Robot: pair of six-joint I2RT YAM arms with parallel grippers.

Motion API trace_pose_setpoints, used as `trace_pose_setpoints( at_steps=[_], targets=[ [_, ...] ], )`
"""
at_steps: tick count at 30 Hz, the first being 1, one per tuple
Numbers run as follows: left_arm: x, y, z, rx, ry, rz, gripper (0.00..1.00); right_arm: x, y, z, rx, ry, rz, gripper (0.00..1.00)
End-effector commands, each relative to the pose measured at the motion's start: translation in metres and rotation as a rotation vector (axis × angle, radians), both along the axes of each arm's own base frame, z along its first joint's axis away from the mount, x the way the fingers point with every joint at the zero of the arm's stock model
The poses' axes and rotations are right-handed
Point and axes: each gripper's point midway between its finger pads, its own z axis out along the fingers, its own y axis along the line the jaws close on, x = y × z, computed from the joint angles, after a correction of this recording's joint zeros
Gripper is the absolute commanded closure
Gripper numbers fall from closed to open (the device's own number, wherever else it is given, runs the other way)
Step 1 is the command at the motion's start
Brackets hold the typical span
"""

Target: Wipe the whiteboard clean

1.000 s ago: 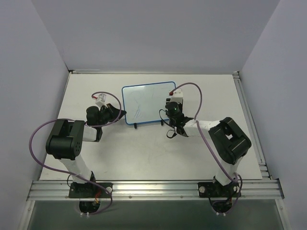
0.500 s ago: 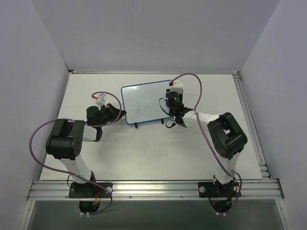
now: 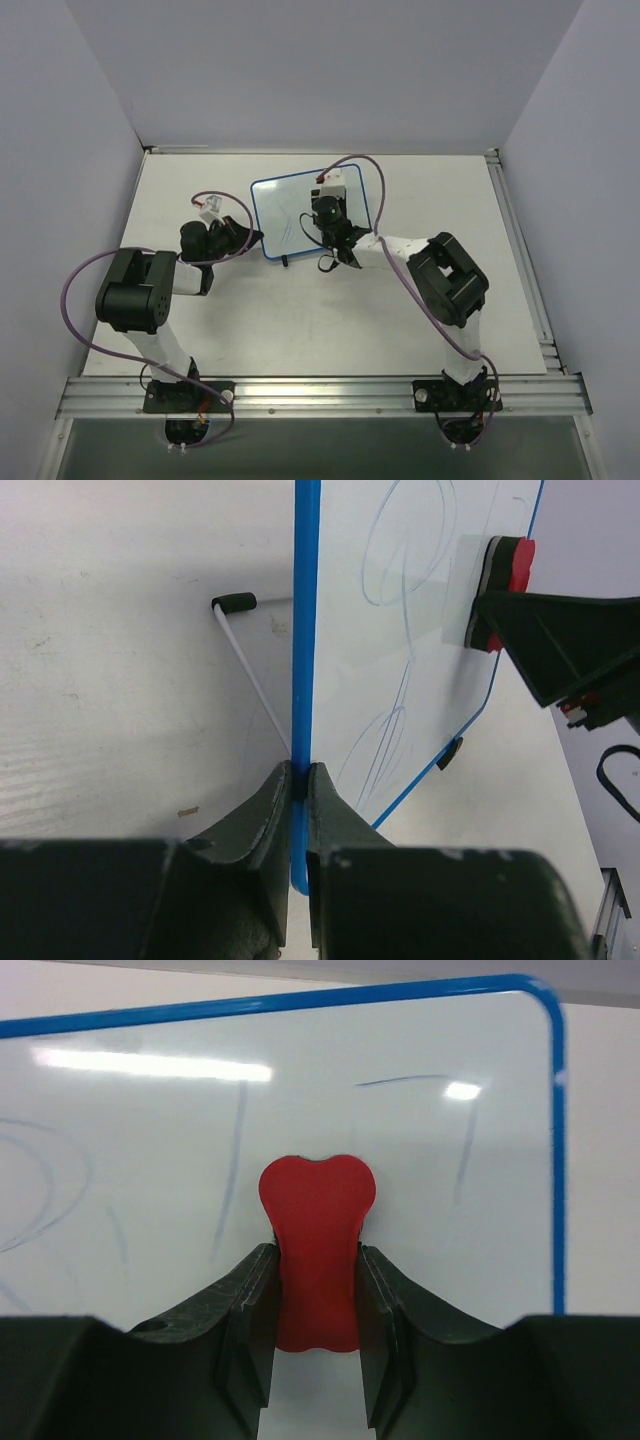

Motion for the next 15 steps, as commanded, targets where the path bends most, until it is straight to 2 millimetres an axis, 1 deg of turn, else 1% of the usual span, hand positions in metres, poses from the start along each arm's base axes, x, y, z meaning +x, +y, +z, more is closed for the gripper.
trace_pose_setpoints(
  at_steps=[1,3,5,9,11,12,13,14,15],
  targets=[
    [0.008,0.000,0.009,0.023,-0.039,0.002,0.97,-0.021,0.044,-0.024,-0.004,0.044,0.085,0.97],
    [0.008,0.000,0.008,0.021,-0.034,0.003,0.98,-0.023,0.053,-0.024,-0.003,0.045,0.102,0.97],
    [0.008,0.000,0.009,0.021,-0.037,0.003,0.98,-0.023,0.056,-0.025,0.009,0.048,0.104,0.97],
    [0.007,0.000,0.009,0.024,-0.037,0.004,0.98,-0.020,0.044,-0.021,0.001,0.044,0.077,0.97],
    [0.008,0.000,0.010,0.023,-0.038,0.004,0.98,-0.015,0.026,-0.019,0.004,0.043,0.043,0.97],
    [0.008,0.000,0.009,0.024,-0.037,0.002,0.98,-0.013,0.018,-0.020,0.014,0.048,0.030,0.97],
    [0.008,0.000,0.008,0.022,-0.034,0.004,0.98,-0.016,0.009,-0.024,0.014,0.059,0.024,0.97],
    [0.008,0.000,0.008,0.021,-0.034,0.003,0.98,-0.010,-0.006,-0.024,0.023,0.057,-0.006,0.97],
    [0.008,0.001,0.008,0.020,-0.032,0.005,0.98,-0.008,-0.013,-0.025,0.029,0.062,-0.021,0.97]
  ],
)
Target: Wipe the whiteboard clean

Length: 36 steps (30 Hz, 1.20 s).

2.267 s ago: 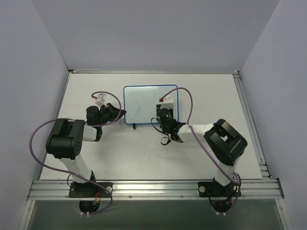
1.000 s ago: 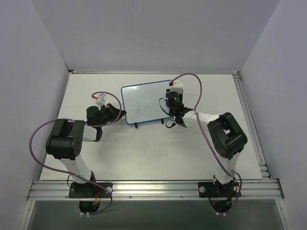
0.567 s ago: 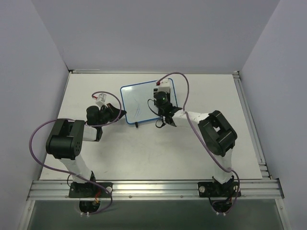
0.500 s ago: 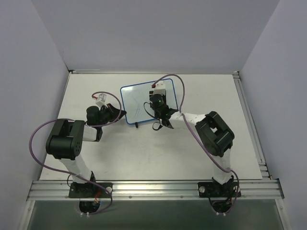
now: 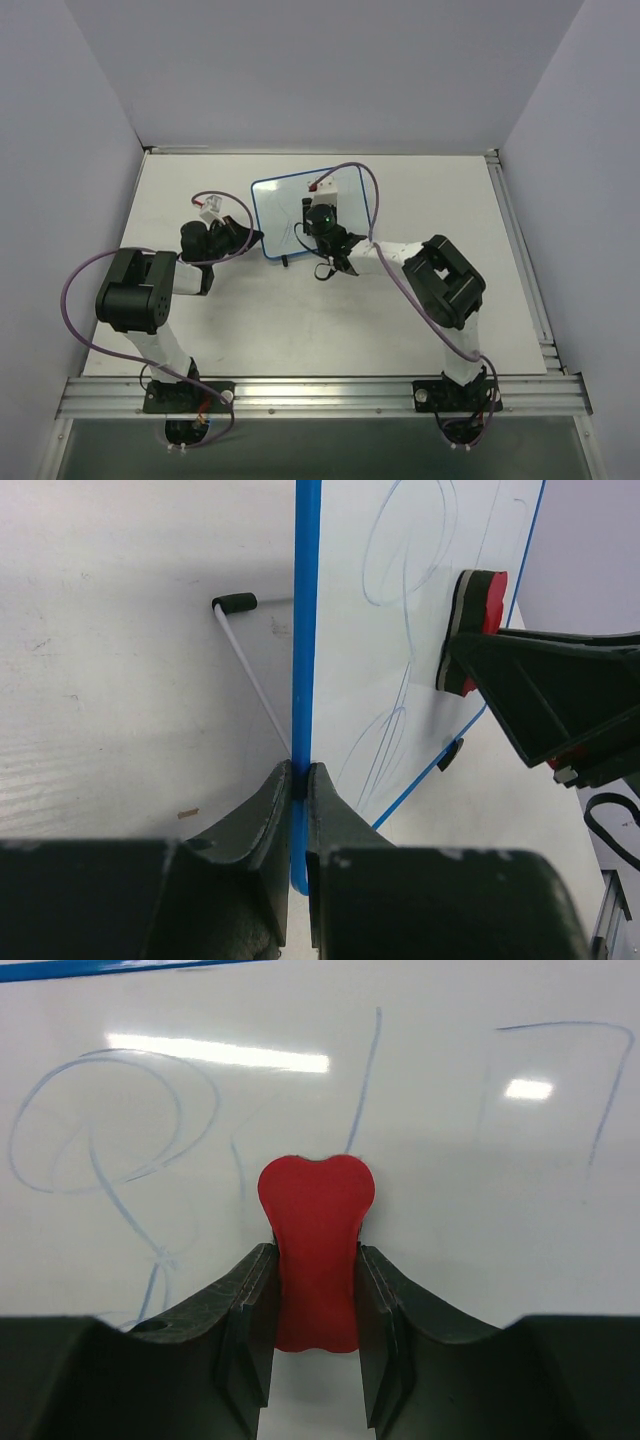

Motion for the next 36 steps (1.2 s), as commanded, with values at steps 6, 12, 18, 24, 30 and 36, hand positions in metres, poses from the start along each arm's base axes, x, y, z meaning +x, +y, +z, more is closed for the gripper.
trace_pose_setpoints(
  at_steps=[6,12,18,24,30,36],
  targets=[
    [0.007,0.000,0.010,0.019,-0.040,-0.002,0.98,0.009,-0.114,-0.025,-0.032,0.075,-0.207,0.98],
    [0.007,0.000,0.010,0.020,-0.040,0.000,0.98,-0.015,-0.140,-0.042,-0.050,0.106,-0.241,0.97],
    [0.006,0.000,0.010,0.019,-0.040,-0.002,0.98,-0.031,-0.142,-0.049,-0.023,0.107,-0.246,0.98],
    [0.006,0.000,0.011,0.019,-0.043,-0.002,0.97,-0.034,-0.099,-0.055,-0.043,0.111,-0.159,0.98],
    [0.006,0.000,0.011,0.020,-0.044,-0.004,0.97,-0.032,-0.030,-0.050,-0.034,0.099,-0.034,0.98],
    [0.006,-0.001,0.011,0.021,-0.043,-0.006,0.98,-0.027,0.004,-0.041,0.002,0.089,0.021,0.97]
  ],
)
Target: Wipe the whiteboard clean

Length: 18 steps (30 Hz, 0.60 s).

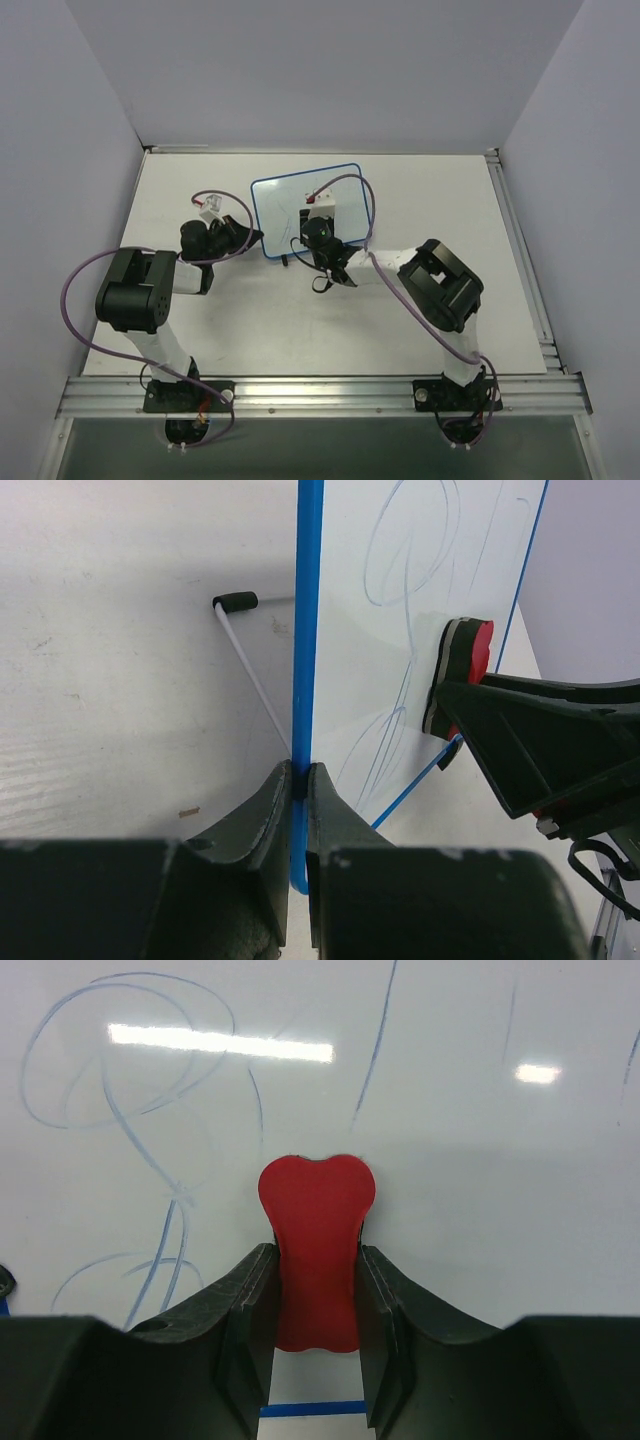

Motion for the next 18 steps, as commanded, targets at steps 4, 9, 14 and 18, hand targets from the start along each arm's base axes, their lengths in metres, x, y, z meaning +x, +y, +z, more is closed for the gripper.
trace_pose_setpoints(
  at_steps=[4,9,14,18],
  targets=[
    [0.007,0.000,0.012,0.021,-0.047,0.001,0.98,0.000,-0.010,-0.019,-0.025,0.076,0.020,0.98],
    [0.007,-0.001,0.011,0.020,-0.045,-0.002,0.98,0.006,-0.051,-0.014,0.041,0.083,-0.045,0.97],
    [0.007,-0.001,0.010,0.020,-0.044,-0.002,0.98,-0.003,-0.092,-0.025,0.072,0.124,-0.085,0.98],
    [0.007,0.000,0.010,0.020,-0.043,-0.002,0.98,-0.014,-0.112,-0.030,0.071,0.146,-0.107,0.98]
  ],
)
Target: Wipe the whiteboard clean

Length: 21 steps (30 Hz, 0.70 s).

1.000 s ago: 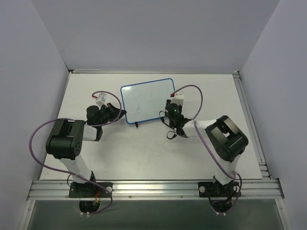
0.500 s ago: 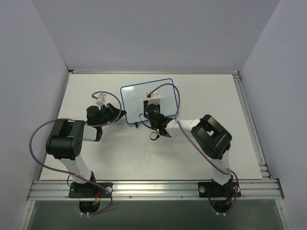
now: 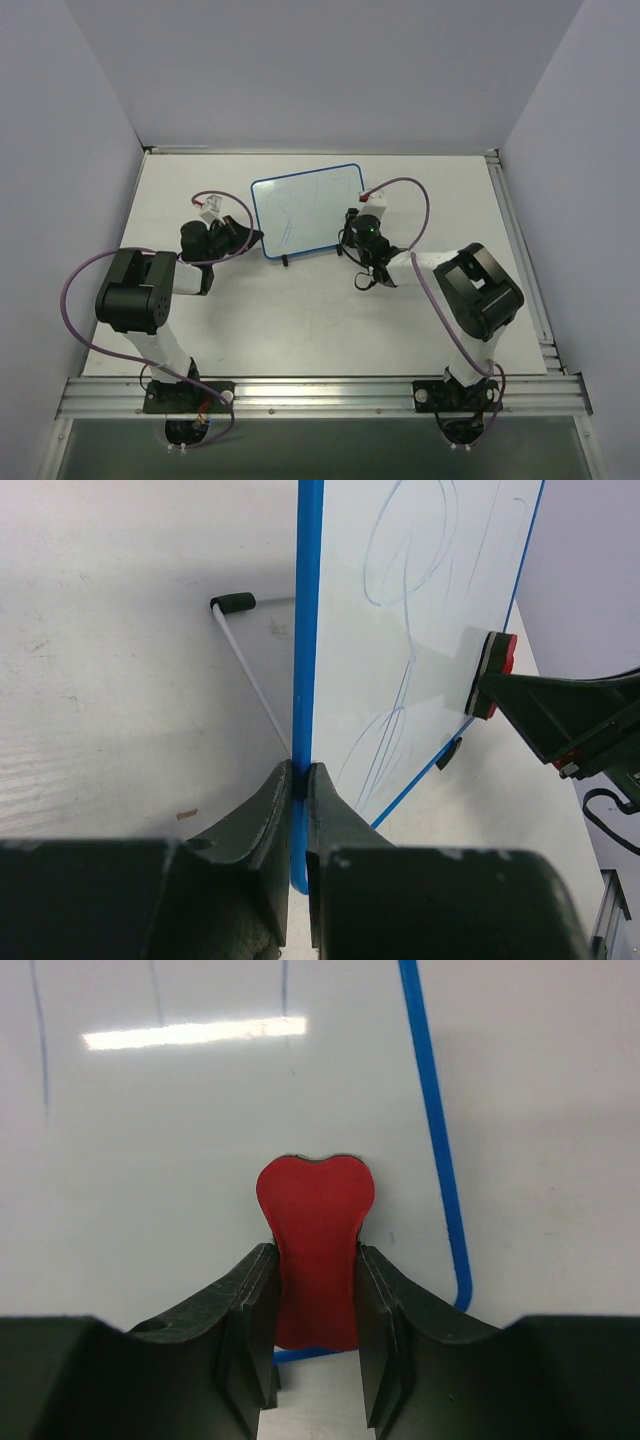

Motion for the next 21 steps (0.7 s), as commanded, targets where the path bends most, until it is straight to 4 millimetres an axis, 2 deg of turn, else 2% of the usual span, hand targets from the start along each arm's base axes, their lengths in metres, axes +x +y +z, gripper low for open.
trace_pose_setpoints(
  at_steps=[1,2,7,12,15,16,17,18,20,21],
  targets=[
    [0.007,-0.001,0.010,0.020,-0.042,-0.005,0.98,-0.016,-0.025,-0.019,-0.020,0.066,-0.038,0.98],
    [0.007,-0.001,0.011,0.019,-0.044,-0.006,0.98,-0.024,-0.030,-0.028,-0.024,0.087,-0.034,0.98],
    [0.006,-0.001,0.009,0.019,-0.038,-0.005,0.97,-0.033,-0.038,-0.035,-0.019,0.109,-0.034,0.98],
    [0.005,-0.002,0.010,0.020,-0.043,-0.010,0.98,-0.039,-0.043,-0.028,-0.018,0.095,-0.030,0.98],
    [0.006,-0.002,0.008,0.018,-0.037,-0.009,0.98,-0.032,-0.042,-0.020,-0.027,0.085,-0.027,0.98],
    [0.006,-0.001,0.009,0.019,-0.040,-0.008,0.98,-0.024,-0.040,-0.013,-0.017,0.072,-0.025,0.98],
    [0.006,-0.002,0.010,0.018,-0.040,-0.011,0.98,-0.021,-0.039,-0.016,-0.027,0.081,-0.018,0.98],
    [0.005,-0.002,0.009,0.021,-0.041,-0.010,0.98,-0.007,-0.033,-0.005,-0.014,0.062,-0.011,0.98],
    [0.006,-0.002,0.010,0.019,-0.041,-0.009,0.98,-0.004,-0.033,-0.010,-0.026,0.074,-0.007,0.98],
    [0.005,-0.002,0.010,0.019,-0.042,-0.009,0.98,0.005,-0.026,-0.001,-0.013,0.058,0.002,0.98]
  ],
)
